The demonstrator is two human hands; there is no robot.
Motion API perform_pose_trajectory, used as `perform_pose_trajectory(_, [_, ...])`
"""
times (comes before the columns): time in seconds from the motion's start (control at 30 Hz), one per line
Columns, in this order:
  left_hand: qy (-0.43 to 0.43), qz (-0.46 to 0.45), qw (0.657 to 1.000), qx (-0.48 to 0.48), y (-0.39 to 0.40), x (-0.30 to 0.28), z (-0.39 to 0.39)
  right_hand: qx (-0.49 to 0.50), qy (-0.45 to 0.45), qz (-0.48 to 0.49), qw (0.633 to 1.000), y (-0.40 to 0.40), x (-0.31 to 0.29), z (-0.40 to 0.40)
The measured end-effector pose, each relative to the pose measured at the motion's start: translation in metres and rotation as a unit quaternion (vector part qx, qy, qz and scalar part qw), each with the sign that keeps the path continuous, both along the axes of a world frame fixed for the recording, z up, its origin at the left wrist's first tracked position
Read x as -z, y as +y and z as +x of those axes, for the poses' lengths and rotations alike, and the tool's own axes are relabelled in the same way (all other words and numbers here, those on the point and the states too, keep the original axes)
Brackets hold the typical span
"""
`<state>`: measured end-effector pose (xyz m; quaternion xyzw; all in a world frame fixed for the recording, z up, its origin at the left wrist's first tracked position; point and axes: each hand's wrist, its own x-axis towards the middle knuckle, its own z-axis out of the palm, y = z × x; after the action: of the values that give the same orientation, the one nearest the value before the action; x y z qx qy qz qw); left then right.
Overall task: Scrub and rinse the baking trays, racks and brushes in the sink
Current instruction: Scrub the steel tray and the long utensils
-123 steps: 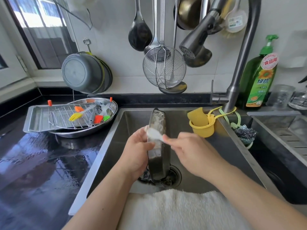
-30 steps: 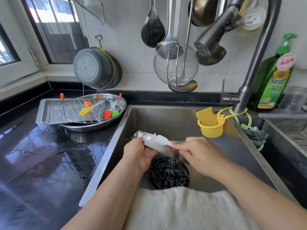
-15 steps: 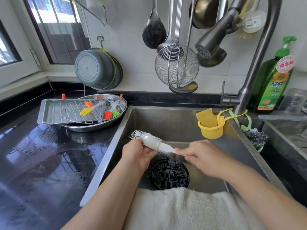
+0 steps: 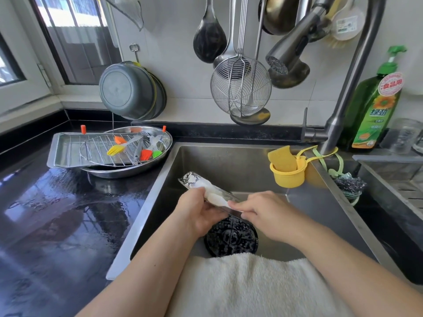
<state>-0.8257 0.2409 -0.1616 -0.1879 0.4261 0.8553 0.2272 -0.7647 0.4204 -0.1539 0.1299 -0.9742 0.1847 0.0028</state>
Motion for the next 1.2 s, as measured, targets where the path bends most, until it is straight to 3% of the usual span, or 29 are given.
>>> perform_pose_trajectory(0.17, [0.011, 0.033, 0.996, -0.086, -0.011, -0.001, -0.010, 0.050, 0.015, 0.003, 0.999, 0.019, 0.000, -0.005])
perform_pose_trajectory(0.3, [-0.001, -0.011, 1.000, 0.016, 0.004, 0.000, 0.001, 0.011, -0.010, -0.003, 1.000, 0.003, -0.001, 0.005])
perform_pose_trajectory(0.47, [0.001, -0.021, 1.000, -0.014, -0.004, -0.003, -0.001, 0.092, 0.018, -0.016, 0.995, 0.010, 0.002, -0.009])
perform_pose_trajectory(0.67, [0.010, -0.036, 0.999, -0.003, 0.002, -0.002, 0.001, 0.016, 0.021, -0.010, 1.000, 0.000, -0.003, 0.003])
perform_pose_trajectory(1.07, [0.014, -0.052, 0.996, -0.065, -0.005, -0.008, 0.001, 0.033, -0.115, -0.003, 0.993, 0.030, -0.004, 0.002])
perform_pose_trajectory(1.2, [0.017, -0.066, 0.996, -0.062, -0.001, -0.009, 0.003, -0.001, -0.024, 0.007, 1.000, 0.006, -0.004, 0.001])
